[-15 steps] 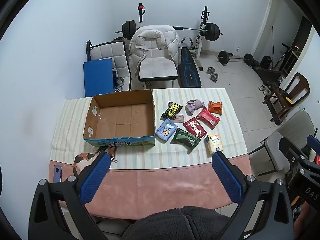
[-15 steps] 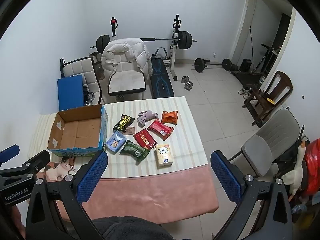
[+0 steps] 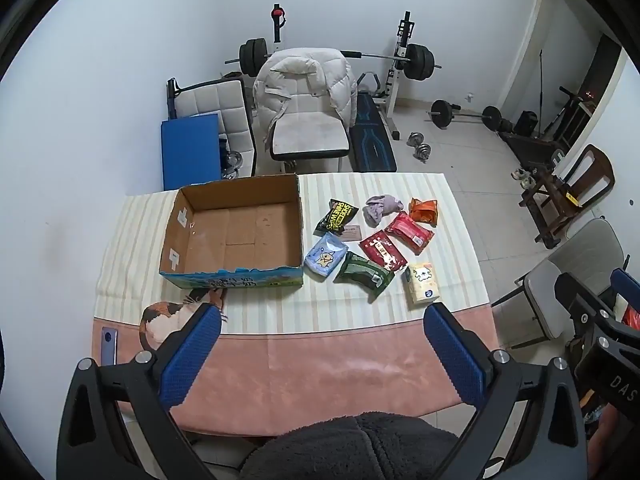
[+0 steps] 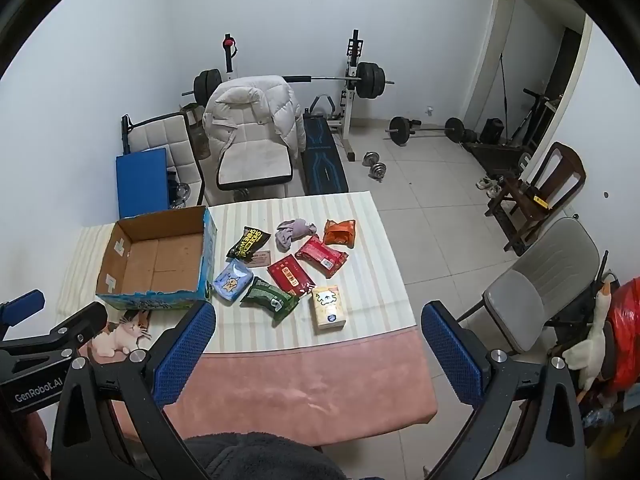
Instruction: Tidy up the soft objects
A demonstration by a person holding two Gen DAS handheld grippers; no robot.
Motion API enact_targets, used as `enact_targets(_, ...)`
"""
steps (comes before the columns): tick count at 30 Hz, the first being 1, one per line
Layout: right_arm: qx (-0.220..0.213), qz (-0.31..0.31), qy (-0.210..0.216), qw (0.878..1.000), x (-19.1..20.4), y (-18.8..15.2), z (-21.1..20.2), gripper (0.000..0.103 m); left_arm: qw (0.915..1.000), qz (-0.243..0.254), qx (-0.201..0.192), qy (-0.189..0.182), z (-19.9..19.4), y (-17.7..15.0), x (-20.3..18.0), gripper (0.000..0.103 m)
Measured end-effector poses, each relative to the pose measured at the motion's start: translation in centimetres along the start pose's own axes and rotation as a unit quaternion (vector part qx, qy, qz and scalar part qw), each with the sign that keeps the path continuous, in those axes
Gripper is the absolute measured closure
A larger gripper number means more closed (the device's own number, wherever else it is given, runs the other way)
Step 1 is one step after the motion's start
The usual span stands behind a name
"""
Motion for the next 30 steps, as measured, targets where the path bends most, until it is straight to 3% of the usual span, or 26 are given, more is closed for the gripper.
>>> enact_targets(30,-0.005,-0.004,-0.007,1.0,-0.11,0.17,-0.35,0.0,0.9999,-0.003,-0.006,-0.008,-0.46,0.92,-0.49,0.0)
Point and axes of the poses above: each gripper's, at about its wrist camera, not at the fingertips, and z roughly the way its jaws point, x to its left, y to its top, the point moved 6 cm from there along z, roughly the way its jaws point, and after that the axes turned 15 degrees about -y, right-handed, at the moved point
